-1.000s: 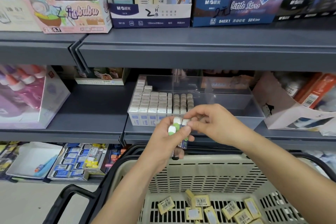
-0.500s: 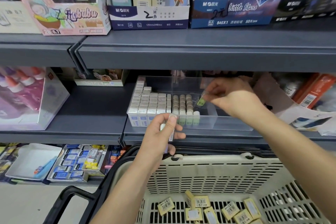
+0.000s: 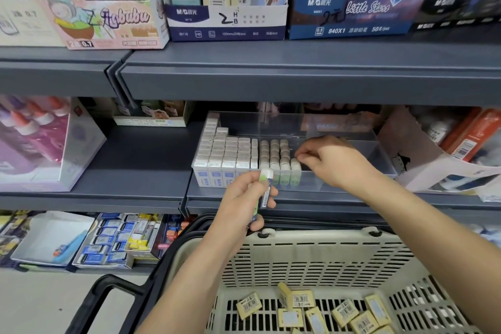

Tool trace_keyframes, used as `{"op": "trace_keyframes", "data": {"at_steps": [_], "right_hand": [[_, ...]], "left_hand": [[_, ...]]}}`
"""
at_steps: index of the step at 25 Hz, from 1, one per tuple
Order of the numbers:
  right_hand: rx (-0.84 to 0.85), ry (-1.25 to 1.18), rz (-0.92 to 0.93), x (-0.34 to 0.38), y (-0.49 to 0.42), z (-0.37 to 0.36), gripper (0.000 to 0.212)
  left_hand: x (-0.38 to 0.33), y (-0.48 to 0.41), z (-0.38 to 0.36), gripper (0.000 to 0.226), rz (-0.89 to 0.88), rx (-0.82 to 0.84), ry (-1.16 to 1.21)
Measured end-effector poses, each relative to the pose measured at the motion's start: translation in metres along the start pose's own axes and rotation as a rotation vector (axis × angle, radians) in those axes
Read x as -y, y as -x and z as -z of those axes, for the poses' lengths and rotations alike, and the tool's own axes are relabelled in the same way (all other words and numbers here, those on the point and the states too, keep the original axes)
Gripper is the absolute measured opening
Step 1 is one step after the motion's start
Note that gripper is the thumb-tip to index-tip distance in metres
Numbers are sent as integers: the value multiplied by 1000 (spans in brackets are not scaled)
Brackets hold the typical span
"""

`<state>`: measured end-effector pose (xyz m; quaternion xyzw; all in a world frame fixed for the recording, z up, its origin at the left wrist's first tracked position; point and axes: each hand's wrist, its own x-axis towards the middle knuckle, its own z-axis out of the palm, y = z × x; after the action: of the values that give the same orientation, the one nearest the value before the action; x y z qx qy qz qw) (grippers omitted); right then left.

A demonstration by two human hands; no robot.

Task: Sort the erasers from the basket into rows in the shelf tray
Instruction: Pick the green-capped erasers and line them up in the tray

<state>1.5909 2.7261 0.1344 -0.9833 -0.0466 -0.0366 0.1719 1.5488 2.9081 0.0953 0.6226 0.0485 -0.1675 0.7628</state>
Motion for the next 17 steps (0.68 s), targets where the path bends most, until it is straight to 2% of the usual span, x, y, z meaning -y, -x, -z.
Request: {"op": "trace_keyframes", "data": {"at_steps": [3, 9, 11, 12, 13, 15, 17], "right_hand": [[-98, -65, 49, 10, 10, 7, 19], [116, -507, 86, 29, 36, 13, 6], [59, -622, 28, 19, 29, 30, 6], [-10, -655, 0, 13, 22, 38, 10], [-85, -656, -28, 6, 15, 45, 15], [-168, -507, -66, -2, 2, 50, 21], [-142, -307, -50, -2, -3, 44, 19]], "left_hand": [[-2, 4, -1, 15, -62, 38, -71], [1, 6, -4, 14, -123, 72, -156], [1, 4, -3, 8, -129, 18, -135], [2, 2, -2, 15, -123, -1, -101], [1, 1, -1, 23, -104, -6, -57], [2, -1, -1, 30, -95, -3, -32], [3, 0, -1, 29, -139, -5, -90]]}}
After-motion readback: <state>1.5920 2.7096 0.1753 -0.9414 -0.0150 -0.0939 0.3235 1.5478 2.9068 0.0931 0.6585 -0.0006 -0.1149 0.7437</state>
